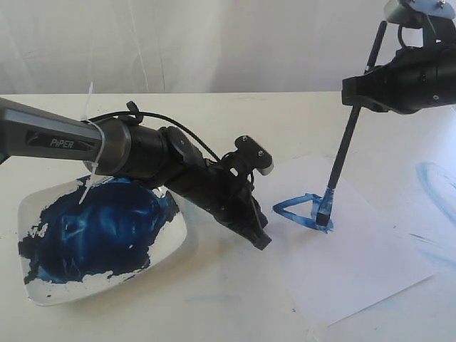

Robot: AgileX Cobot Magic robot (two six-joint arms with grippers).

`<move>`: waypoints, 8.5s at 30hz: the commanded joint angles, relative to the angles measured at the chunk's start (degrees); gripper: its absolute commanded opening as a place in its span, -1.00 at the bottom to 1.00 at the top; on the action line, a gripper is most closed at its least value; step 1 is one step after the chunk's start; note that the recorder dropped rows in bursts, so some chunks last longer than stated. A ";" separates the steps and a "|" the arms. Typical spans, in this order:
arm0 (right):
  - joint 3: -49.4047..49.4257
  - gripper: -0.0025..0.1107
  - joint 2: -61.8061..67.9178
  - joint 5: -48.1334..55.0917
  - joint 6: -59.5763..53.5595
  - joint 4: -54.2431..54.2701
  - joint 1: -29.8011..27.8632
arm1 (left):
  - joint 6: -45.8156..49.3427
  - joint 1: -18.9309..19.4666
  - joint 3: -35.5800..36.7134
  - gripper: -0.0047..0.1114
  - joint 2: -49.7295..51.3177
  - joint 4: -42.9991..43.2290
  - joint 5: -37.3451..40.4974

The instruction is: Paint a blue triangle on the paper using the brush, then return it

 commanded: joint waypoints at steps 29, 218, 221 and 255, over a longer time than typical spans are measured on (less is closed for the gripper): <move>-0.26 -0.96 2.70 -8.73 -8.97 13.90 -0.35 | 0.07 -0.18 0.12 -0.92 -0.29 -0.53 0.93; 0.58 -0.96 -3.72 2.26 26.71 -10.23 19.41 | -31.64 16.44 46.33 -0.92 -89.30 32.41 13.68; 9.49 -0.96 -17.66 -2.43 26.90 -16.36 19.41 | -31.64 16.44 46.33 -0.92 -89.30 32.41 13.57; 20.85 -0.96 -60.99 -12.06 26.70 -21.03 19.41 | -31.64 16.44 46.33 -0.92 -89.30 32.41 13.57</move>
